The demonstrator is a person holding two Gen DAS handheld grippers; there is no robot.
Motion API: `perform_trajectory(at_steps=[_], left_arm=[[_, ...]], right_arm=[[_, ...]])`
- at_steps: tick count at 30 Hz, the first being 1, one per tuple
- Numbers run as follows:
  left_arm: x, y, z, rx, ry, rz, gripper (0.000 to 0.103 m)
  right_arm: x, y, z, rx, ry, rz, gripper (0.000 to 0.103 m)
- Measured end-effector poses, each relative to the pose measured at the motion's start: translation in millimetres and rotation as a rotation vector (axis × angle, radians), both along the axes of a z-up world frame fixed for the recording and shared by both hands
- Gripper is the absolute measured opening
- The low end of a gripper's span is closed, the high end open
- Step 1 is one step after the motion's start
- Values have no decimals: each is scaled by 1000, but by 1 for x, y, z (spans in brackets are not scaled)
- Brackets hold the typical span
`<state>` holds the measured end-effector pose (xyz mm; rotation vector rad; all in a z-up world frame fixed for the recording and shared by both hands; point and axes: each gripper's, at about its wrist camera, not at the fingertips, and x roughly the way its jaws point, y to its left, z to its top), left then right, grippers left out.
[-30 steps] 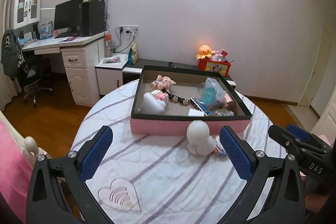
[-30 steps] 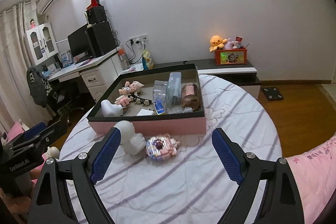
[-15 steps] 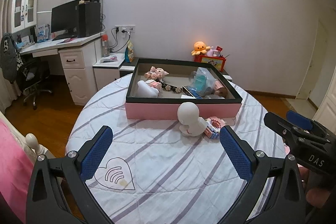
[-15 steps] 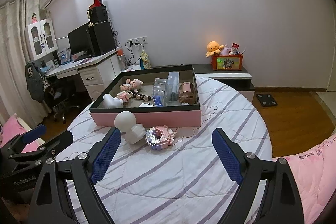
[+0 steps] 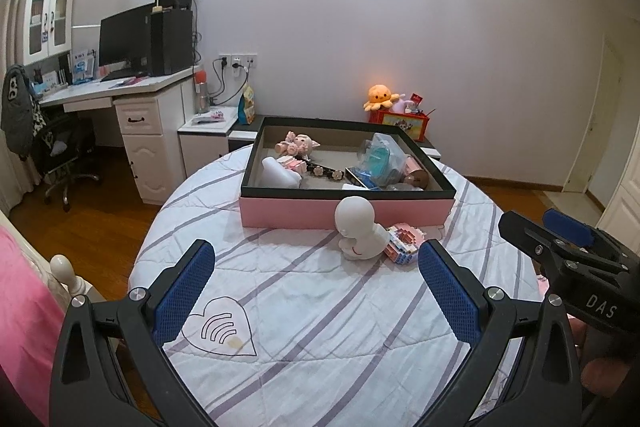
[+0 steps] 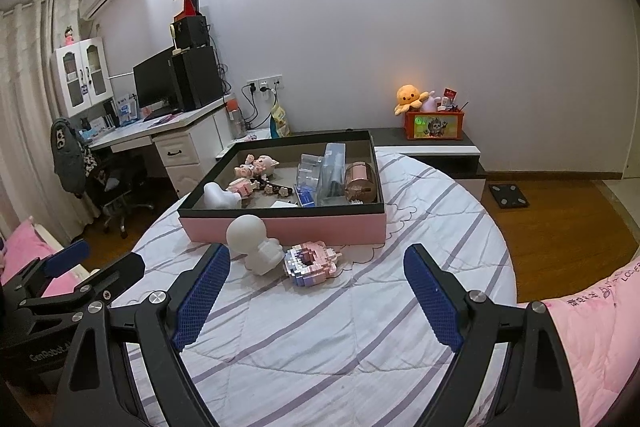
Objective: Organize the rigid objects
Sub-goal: 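Withdraw both tools from the tray box back over the bed, then grasp the white round-headed figure with the left gripper while the right grasps the pink block donut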
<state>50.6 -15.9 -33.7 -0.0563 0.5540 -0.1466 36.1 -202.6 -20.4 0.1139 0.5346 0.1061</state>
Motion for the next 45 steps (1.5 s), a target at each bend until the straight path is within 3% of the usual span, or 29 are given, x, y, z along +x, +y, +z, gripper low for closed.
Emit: perform_trajectory(at_steps=[15,34,36,40,45], left_arm=[[5,-6,-2,-13,21,-22,103],[134,-41,-81,-54,248,-65,102],[146,-40,-90,-89,287,-81,100],[161,-36,-102,-153,341,-124,57],[154,-23,-99,-157,313,-117,54]], right_arm=[[4,-8,-5,-12,12,-16,90],[61,-23,-68,-33,183,-19,90],[68,-21,-74,-40,203,-8,90],[80,-18,-83,-44,236,21,90],[98,-1,-89,-70,275,91,90]])
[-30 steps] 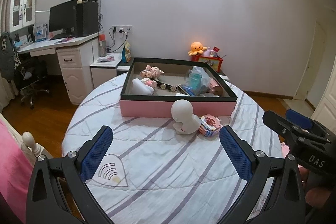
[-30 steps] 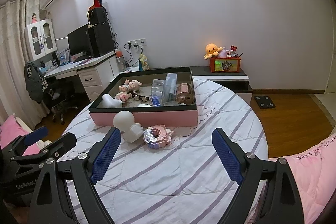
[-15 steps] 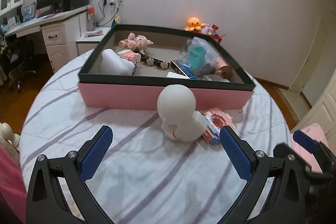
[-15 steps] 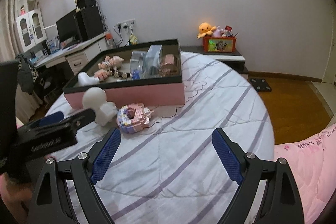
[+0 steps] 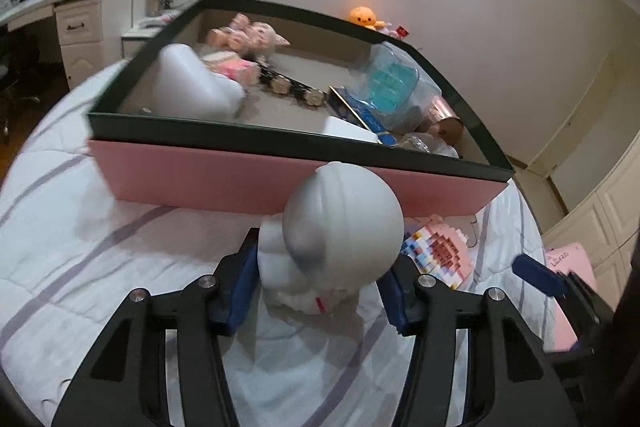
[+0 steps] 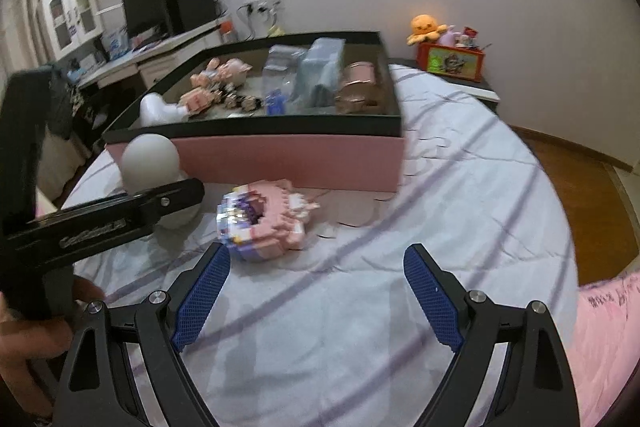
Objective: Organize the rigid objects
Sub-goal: 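Grasp the white round-headed figure with the left gripper while the right grasps the pink block donut, then carry the figure and block donut into the tray box and release both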
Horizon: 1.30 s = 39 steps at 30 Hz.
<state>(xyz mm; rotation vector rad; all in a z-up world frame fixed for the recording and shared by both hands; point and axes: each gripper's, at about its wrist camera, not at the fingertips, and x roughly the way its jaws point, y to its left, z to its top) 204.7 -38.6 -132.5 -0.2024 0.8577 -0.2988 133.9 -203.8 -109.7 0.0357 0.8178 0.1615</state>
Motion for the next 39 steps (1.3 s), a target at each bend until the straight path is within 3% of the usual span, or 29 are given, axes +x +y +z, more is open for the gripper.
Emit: perform_trajectory(at_steps=[10,13,22,31,39], left_arm=[[-32,28,6,59,-45,61,54],[-37,28,6,65,-52,57,54],[-48,28,12,64,-68,46,54],[-56,37,39,70,-135,56,54],[-56,35,58,81,-179,40,54]], right_arm=[[43,34,-17,-65,88,74,90],[43,33,-15,-57,77,81,69],[22,28,1,-11,30,101,69],[7,23,40,19,-55,110,69],[10,33,51,22,-77,136,69]])
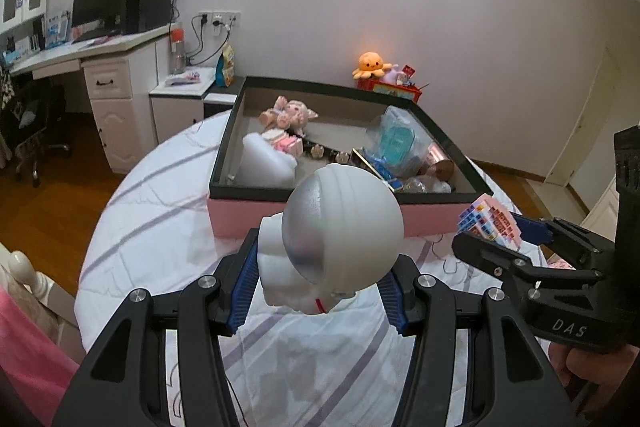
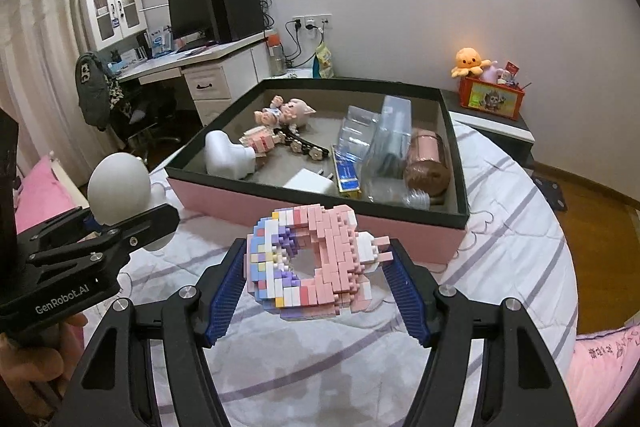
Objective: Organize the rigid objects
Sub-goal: 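Carry the figure and block donut into the tray box and release both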
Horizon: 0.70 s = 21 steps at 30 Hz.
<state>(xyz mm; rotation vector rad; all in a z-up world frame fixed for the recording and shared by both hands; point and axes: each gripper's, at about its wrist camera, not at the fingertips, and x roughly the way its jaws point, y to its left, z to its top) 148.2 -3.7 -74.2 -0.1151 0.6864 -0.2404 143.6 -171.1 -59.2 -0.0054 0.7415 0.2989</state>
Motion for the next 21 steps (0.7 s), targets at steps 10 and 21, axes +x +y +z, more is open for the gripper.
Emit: perform_trajectory(at_steps=[10,21], left_arm=[[48,0,49,23,-85,-9,54],[162,-11,55,46,-33,-13,54]], right_arm=[[46,-1,49,23,-80,14,69],[165,-10,48,88,19,-23,69]])
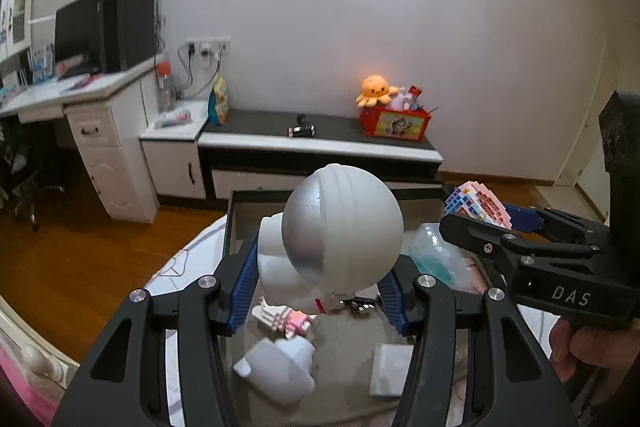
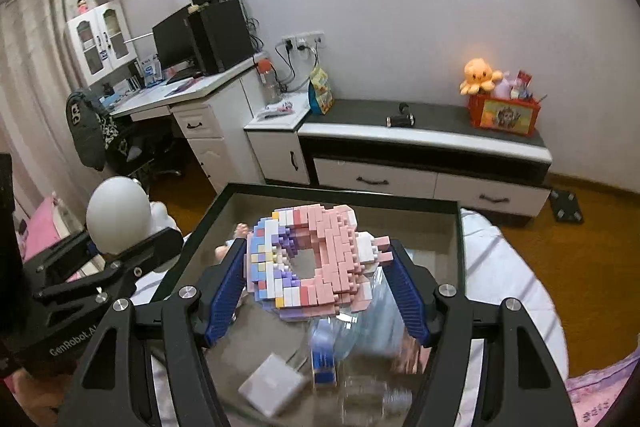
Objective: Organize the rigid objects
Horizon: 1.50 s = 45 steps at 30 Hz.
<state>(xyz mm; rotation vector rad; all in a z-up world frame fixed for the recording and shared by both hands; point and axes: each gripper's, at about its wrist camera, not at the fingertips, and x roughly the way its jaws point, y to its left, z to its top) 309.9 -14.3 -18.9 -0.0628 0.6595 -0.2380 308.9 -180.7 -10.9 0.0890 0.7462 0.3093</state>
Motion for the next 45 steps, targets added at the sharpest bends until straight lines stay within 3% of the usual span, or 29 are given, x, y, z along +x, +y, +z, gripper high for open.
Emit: perform_trajectory(at_steps=[8,16,18,20,21,30,45], left_arm=[[44,-9,-34,9,82,6,54],[57,-19,-48,31,124,7,55],[58,-20,-49,63,130,26,62],[59,-17,-49,77,124,34,98],[55,-15,-46,72,102,42,103],[10,-8,-25,68,26,52,103],[-139,8,5,37,-89,83,103]], right_arm=[[31,-4,-34,-10,81,-22,69],[48,-3,-38,-26,94,-18,69],[50,-3,-41,-28,104,-20,71],[49,-8,-41,1,104,-34,89],[48,-11,-40,19,104,-35,89],[8,-21,-16,63,45,-77,90],[-154,-23,11,47,-124,-122,90]])
